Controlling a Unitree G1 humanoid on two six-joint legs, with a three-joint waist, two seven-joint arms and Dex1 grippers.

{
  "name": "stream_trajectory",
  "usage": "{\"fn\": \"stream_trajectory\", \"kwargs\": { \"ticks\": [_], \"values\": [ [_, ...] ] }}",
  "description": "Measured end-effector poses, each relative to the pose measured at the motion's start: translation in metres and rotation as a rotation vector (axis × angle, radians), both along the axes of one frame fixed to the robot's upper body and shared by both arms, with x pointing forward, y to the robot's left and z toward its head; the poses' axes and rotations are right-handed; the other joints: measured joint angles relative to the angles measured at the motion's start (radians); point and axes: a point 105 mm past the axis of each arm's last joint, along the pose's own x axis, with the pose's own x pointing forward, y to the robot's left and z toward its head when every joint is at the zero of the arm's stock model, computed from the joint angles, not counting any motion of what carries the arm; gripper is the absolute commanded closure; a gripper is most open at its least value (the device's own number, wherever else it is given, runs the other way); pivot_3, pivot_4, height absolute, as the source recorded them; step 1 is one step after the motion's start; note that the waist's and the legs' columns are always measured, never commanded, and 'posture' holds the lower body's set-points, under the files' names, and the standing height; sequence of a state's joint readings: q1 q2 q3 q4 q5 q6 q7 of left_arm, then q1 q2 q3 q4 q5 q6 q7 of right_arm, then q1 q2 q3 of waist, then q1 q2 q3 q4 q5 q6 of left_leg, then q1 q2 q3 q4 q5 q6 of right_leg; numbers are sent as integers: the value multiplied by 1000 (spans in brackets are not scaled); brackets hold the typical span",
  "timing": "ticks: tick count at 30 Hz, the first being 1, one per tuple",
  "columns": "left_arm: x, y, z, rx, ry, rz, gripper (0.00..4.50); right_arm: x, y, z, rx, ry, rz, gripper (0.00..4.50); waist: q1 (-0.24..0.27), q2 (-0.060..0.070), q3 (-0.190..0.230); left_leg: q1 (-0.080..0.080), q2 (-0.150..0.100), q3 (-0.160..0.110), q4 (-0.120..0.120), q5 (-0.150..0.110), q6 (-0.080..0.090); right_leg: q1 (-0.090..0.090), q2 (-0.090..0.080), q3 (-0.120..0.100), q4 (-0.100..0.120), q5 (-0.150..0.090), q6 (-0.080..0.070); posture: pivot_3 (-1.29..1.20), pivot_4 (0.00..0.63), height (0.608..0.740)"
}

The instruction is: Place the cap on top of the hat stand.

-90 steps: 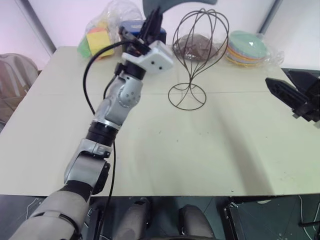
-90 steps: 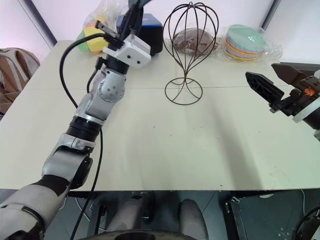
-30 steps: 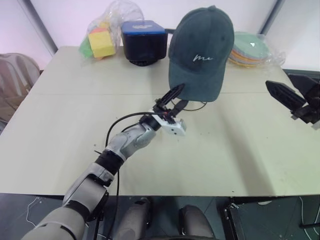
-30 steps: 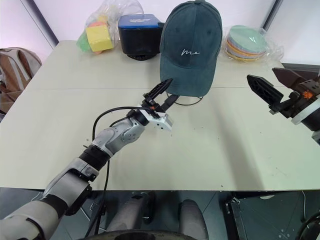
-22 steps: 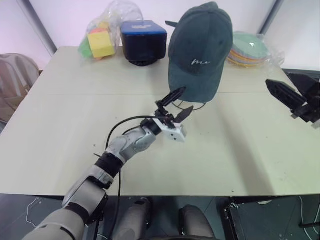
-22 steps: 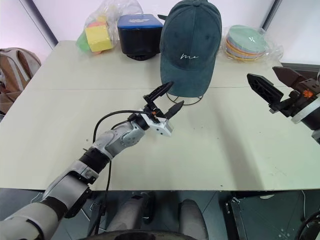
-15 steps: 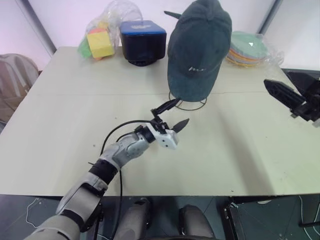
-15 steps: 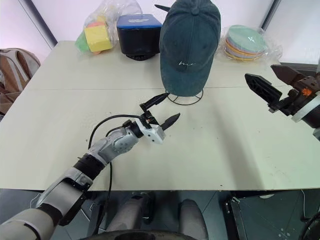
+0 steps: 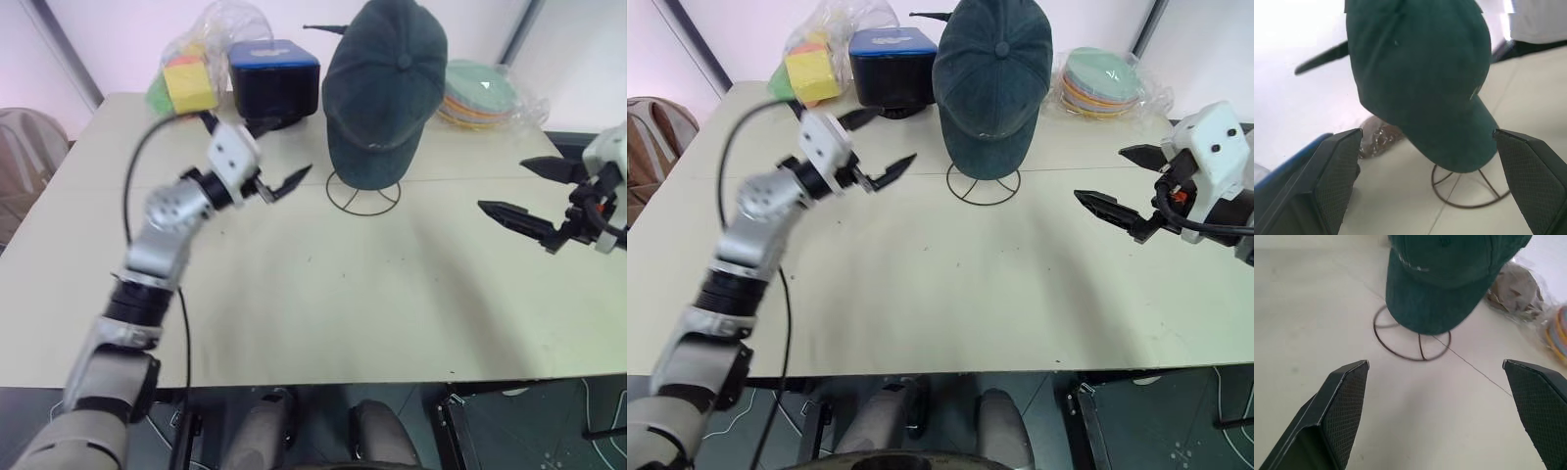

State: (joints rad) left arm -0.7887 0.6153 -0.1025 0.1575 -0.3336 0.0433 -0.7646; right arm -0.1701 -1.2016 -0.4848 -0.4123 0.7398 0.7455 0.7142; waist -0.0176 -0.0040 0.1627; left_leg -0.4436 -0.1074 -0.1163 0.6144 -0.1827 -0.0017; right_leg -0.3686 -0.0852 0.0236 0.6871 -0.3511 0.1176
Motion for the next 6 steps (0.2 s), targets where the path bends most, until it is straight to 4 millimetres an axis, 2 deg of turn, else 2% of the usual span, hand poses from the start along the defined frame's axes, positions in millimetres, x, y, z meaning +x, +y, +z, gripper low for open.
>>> {"fn": "stream_trajectory", "kwargs": {
  "ticks": [4,6],
  "values": [
    [-3,21,27,39,24,-17,24,5,-4,11,-21,-40,11,0,-1,0,0,0,1,0,0,0,0,0,1,0,0,0,0,0,150,740],
    [-5,24,29,43,48,-32,24,7,-3,14,-34,-51,22,0,1,0,0,0,1,0,0,0,0,0,0,0,0,0,0,0,150,740]
  ]
}}
